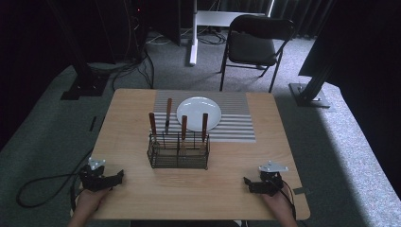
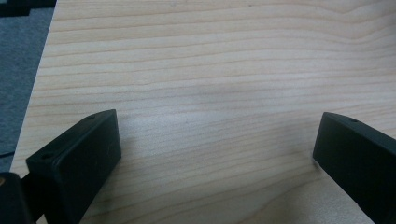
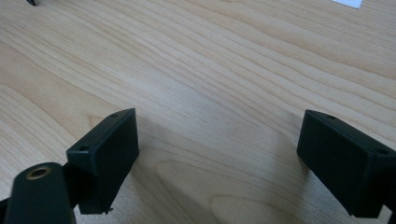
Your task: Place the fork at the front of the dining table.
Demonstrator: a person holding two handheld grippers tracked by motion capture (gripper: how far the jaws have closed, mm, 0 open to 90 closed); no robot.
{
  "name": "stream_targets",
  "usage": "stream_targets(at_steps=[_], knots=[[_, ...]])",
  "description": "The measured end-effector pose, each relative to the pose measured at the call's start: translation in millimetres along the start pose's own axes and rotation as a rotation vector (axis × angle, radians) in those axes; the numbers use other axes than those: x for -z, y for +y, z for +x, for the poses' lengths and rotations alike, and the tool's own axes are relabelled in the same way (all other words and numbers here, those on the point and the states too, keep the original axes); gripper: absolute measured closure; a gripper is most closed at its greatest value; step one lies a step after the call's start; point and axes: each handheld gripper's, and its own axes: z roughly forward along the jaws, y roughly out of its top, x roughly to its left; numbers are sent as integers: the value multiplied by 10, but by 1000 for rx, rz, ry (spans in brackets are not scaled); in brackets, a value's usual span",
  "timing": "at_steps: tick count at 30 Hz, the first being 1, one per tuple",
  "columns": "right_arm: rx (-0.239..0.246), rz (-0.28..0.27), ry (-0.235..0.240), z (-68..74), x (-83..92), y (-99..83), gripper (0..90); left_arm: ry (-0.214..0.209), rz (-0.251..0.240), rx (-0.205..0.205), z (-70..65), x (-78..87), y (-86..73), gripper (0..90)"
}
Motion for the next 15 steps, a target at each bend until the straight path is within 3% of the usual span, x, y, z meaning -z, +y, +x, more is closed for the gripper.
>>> stream_targets(at_steps=[15], knots=[[22,14,23,3,21,-3,120,-6,-1,-5,6,0,0,7]])
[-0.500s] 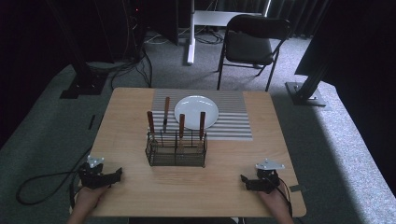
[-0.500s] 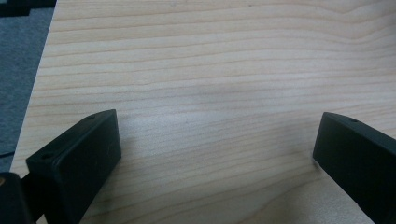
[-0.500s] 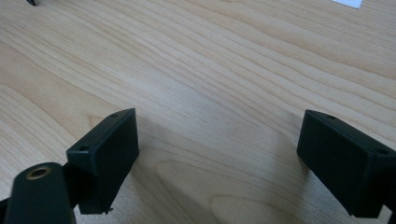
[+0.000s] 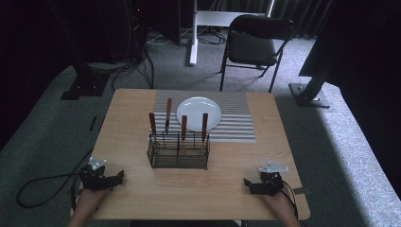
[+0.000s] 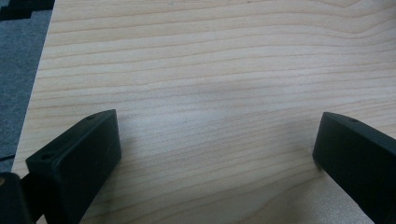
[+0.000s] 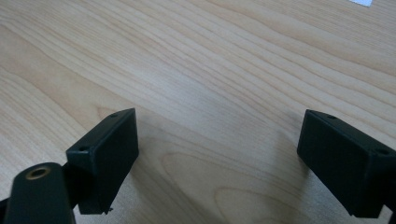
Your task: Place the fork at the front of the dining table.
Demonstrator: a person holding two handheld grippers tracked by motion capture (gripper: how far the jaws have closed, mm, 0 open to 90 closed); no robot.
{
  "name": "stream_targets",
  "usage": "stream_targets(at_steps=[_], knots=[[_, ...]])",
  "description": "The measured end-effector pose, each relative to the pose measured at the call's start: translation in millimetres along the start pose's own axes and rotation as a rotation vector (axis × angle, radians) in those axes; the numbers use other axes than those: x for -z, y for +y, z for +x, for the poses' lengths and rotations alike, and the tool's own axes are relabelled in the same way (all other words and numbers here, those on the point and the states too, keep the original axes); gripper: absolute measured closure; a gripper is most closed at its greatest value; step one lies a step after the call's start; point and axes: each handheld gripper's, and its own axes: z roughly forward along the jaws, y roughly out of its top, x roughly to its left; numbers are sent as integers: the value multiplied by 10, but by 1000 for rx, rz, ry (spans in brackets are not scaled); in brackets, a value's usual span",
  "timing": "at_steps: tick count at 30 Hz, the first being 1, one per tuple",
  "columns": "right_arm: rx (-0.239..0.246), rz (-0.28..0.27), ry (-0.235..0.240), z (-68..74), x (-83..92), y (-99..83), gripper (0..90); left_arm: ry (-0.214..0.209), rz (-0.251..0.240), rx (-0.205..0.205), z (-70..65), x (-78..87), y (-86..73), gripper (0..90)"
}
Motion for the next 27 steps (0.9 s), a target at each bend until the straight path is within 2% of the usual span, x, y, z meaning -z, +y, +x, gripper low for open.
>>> stream_targets(at_steps=[6,12,14,18,21,27], knots=[[-3,22,-1,18,7,19,129,0,1,-1,1,1,0,7],[-10,44,-24,88,24,43,134,0,1,-1,0,1,-1,7],[-17,36,-16,127,35,44,136,0,-1,0,-1,0,-1,7],[1,48,5,231,47,51,141,0,0,0,-1,0,-1,7],[8,34,31,308,89,98,147,0,0,0,-1,0,-1,7],[24,-48,73,492,234,307,154,0,-1,1,-1,0,-1,7]])
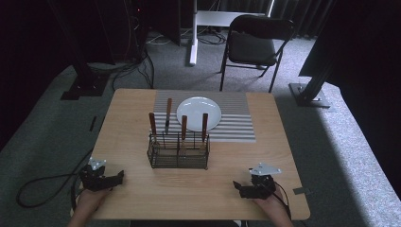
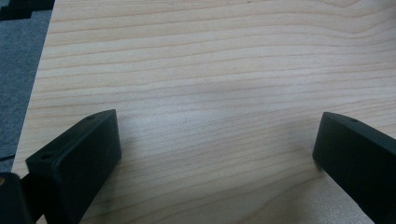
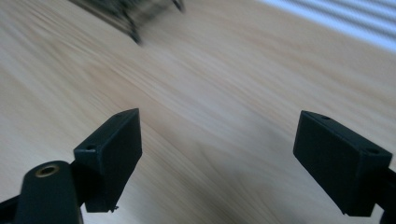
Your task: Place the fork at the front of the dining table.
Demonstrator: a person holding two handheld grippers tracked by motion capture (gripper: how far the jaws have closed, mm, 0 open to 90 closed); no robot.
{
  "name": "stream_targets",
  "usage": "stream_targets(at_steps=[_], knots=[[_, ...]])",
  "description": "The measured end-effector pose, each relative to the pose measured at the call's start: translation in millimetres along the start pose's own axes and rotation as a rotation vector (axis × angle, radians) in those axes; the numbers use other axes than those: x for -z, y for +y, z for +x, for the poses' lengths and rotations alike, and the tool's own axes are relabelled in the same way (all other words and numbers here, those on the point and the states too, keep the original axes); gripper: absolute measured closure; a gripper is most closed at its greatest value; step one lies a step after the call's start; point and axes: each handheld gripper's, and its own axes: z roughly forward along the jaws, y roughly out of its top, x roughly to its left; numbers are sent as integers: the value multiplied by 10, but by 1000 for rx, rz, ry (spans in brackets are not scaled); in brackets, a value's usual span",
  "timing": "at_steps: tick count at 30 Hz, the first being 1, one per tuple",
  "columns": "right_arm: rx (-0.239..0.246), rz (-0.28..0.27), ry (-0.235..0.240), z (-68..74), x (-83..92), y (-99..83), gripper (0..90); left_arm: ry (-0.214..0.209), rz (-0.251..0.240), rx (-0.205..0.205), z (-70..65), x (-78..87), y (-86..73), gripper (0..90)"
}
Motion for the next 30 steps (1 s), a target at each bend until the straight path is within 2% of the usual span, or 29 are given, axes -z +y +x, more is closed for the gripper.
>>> stream_targets(at_steps=[7,17,27,30], knots=[[62,-57,51,263,78,296,154,0,1,-2,1,1,0,7],[133,-127,127,540,215,724,155,0,-2,-1,1,-1,-1,7],[172,-175,163,781,199,1027,169,0,-2,-1,1,-1,-1,7],[195,-194,144,854,169,1105,188,0,-2,-1,1,-1,-1,7]])
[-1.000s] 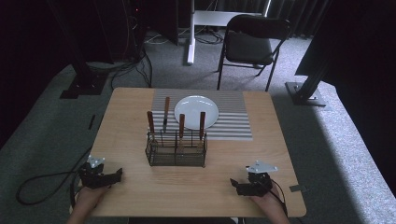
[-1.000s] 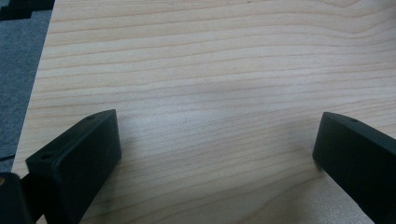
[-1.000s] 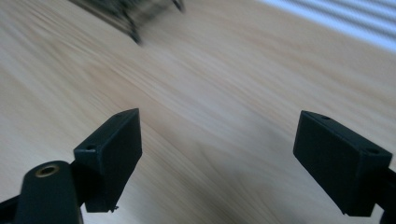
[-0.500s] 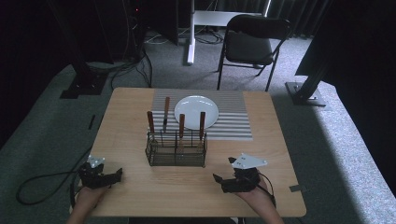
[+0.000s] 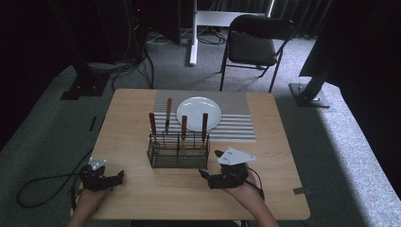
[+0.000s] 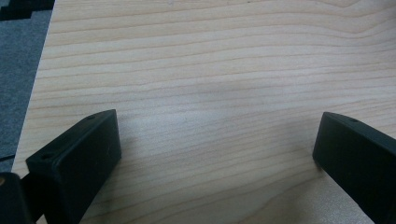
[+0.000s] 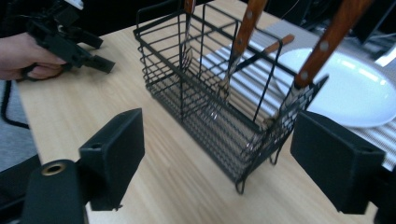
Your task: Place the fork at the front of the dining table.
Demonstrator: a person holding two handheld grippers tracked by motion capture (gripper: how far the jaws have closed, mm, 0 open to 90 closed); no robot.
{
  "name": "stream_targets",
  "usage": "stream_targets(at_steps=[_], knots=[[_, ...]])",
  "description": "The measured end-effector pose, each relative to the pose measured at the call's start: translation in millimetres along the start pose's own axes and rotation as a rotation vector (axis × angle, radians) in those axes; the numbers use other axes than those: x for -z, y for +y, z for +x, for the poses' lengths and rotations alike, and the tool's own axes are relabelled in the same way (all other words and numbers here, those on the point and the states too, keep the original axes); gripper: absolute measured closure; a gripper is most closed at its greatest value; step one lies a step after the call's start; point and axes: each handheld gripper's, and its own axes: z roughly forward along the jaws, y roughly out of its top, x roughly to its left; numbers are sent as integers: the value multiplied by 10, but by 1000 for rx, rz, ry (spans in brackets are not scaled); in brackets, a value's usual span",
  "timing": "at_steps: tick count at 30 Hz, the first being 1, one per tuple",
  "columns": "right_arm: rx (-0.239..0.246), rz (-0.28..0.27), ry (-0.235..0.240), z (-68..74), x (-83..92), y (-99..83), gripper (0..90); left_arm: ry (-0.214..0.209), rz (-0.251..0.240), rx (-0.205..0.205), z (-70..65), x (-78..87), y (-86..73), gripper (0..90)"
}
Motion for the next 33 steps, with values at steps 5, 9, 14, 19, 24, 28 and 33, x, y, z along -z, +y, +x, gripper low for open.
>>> stream_targets(at_steps=[5,9,14,19,24,28,33], knots=[[-7,-27,24,85,-121,99,188,0,0,0,0,0,0,7],[-12,-40,24,160,-237,178,188,0,0,0,0,0,0,7],[-14,-58,22,250,-380,317,188,0,0,0,0,0,0,7],[-17,-75,-21,338,-532,480,188,0,0,0,0,0,0,7],[-37,-103,-49,408,-660,599,189,0,-1,0,0,0,0,7],[-68,-132,-59,506,-825,693,189,0,-1,0,0,0,0,7],[-122,-144,-117,638,-1044,796,189,0,0,0,0,0,1,8]])
